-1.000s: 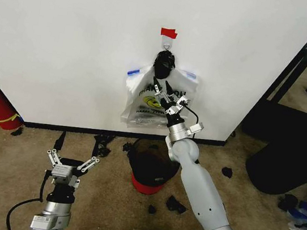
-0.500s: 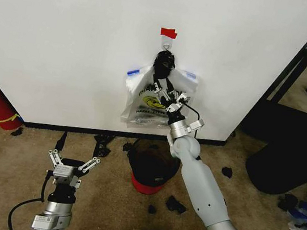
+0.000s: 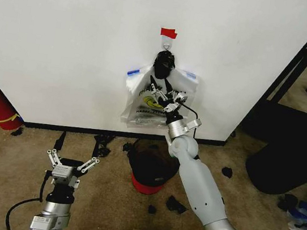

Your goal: Pick up the garbage bag from the wall and place it over the trash bin.

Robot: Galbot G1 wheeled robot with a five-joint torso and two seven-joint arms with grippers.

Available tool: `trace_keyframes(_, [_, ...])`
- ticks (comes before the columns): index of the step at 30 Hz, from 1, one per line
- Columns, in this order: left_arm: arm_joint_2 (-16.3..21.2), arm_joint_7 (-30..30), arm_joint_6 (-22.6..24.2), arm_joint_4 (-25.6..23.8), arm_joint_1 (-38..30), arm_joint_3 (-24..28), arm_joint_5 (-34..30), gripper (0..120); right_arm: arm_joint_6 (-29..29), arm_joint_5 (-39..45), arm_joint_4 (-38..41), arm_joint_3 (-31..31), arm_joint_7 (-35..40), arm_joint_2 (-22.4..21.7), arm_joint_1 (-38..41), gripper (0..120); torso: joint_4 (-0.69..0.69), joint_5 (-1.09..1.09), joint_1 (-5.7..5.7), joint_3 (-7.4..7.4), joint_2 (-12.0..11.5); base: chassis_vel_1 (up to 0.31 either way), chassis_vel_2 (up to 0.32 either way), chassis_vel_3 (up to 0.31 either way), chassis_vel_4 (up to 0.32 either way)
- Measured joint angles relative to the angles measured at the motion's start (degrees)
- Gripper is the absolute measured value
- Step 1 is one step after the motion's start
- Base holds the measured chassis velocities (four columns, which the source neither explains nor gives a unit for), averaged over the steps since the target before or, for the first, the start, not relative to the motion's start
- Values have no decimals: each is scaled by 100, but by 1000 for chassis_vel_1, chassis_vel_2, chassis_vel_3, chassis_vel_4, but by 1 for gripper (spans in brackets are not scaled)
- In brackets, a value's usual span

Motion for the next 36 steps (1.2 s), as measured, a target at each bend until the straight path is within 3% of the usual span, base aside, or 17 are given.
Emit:
trace_keyframes(19, [-33, -2, -25, 60, -31, 6, 9, 100, -123, -19, -329, 51, 164, 184, 188, 90, -1, 0, 0, 0, 0, 0, 0, 0, 0])
trace_keyframes(25, [9, -29, -26, 73, -30, -19, 7, 100, -125, -77, -522, 88, 171, 251, 289, 66, -1, 0, 0, 0, 0, 0, 0, 0, 0])
trace_keyframes(32, [-2, -40, -45, 126, -41, -8, 12, 100, -129, -47, -487, 134, 169, 278, 348, 53, 0, 0, 0, 0, 0, 0, 0, 0, 0])
trace_keyframes(36, [0, -41, -48, 145, -59, -6, 12, 100, -133, -21, -448, 164, 169, 269, 366, 51, -1, 0, 0, 0, 0, 0, 0, 0, 0])
